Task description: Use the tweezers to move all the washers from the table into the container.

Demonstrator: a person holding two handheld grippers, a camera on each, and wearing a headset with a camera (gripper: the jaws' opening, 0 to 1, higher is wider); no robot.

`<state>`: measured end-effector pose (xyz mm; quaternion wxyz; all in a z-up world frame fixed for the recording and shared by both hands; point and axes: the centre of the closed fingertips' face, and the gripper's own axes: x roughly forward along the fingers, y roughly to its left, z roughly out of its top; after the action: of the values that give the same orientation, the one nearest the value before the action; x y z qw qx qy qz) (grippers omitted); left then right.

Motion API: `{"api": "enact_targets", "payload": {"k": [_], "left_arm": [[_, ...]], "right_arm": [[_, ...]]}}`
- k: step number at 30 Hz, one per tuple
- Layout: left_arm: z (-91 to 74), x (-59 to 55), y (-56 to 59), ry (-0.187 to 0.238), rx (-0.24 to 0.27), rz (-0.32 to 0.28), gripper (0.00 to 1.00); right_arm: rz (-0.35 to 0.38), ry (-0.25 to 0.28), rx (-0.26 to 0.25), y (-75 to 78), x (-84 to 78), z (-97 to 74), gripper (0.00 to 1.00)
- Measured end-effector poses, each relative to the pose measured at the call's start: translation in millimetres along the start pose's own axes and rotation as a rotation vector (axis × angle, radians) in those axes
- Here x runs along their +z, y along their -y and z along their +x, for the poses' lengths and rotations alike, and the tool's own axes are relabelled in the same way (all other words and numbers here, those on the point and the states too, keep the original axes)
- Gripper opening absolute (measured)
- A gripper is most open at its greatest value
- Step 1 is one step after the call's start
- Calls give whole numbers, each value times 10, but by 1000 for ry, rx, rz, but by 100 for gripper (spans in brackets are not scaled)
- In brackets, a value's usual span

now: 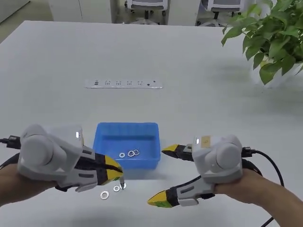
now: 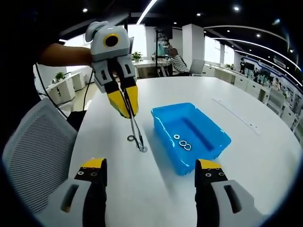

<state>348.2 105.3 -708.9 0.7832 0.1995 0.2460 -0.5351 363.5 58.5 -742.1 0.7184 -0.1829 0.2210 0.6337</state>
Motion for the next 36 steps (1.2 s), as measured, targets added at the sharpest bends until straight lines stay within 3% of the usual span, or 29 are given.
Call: {"api": "enact_targets", "payload": {"k": [11,26,36], "left_arm": [[-9,-14,11,-4,-12,-3,6],[-1,-7,47,-9,-27,1,6],[8,-11,18,-11,-29,0,6]], "right_arm": [[-46,1,55,-53,60,115,63],[-89,9,152,-240,161,357,41],[-174,-14,182,-264,183,526,30]]}}
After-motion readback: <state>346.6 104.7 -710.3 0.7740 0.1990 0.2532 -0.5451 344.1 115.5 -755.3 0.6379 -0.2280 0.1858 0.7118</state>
